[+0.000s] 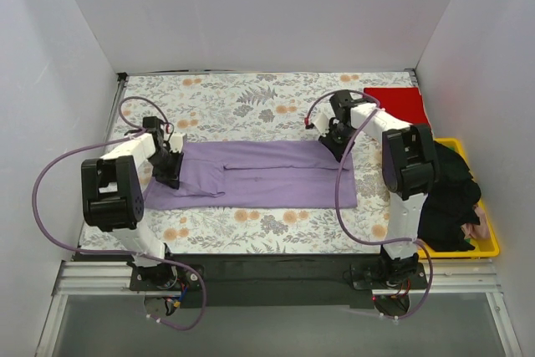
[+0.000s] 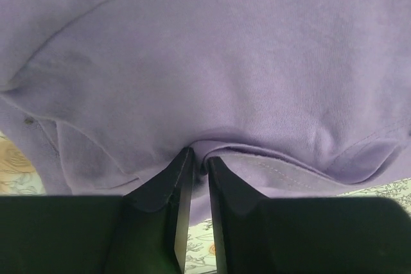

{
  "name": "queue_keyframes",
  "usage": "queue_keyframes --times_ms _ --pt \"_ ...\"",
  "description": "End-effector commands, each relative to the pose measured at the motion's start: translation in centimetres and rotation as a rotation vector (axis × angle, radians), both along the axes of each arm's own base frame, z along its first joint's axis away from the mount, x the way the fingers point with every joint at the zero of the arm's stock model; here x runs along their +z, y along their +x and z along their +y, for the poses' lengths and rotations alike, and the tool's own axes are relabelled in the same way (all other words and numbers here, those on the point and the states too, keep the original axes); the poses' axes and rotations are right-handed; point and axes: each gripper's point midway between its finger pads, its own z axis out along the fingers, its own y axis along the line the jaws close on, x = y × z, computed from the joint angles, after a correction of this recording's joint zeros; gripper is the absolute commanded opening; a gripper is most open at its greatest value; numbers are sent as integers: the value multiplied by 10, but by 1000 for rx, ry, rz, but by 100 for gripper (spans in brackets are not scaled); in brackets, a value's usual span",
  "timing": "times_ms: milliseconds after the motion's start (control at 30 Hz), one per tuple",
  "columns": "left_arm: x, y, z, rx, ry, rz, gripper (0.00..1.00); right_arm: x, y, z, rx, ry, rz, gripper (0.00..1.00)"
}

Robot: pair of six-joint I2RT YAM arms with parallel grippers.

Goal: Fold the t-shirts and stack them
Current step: Fold the tshirt

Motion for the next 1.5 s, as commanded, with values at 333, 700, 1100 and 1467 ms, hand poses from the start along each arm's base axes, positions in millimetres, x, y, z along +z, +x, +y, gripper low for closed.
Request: queue_keyframes --times_ms 333,700,1100,1467 --pt "22 289 -1 -32 -8 -389 11 12 -191 45 245 85 169 18" --pt "116 243 -47 -17 -150 -524 21 53 -136 90 261 160 57 18" --pt "62 215 -71 17 -156 -378 20 5 -118 98 244 98 130 16" --pt "-10 206 -95 -48 -104 -228 19 -20 -215 105 343 105 310 16"
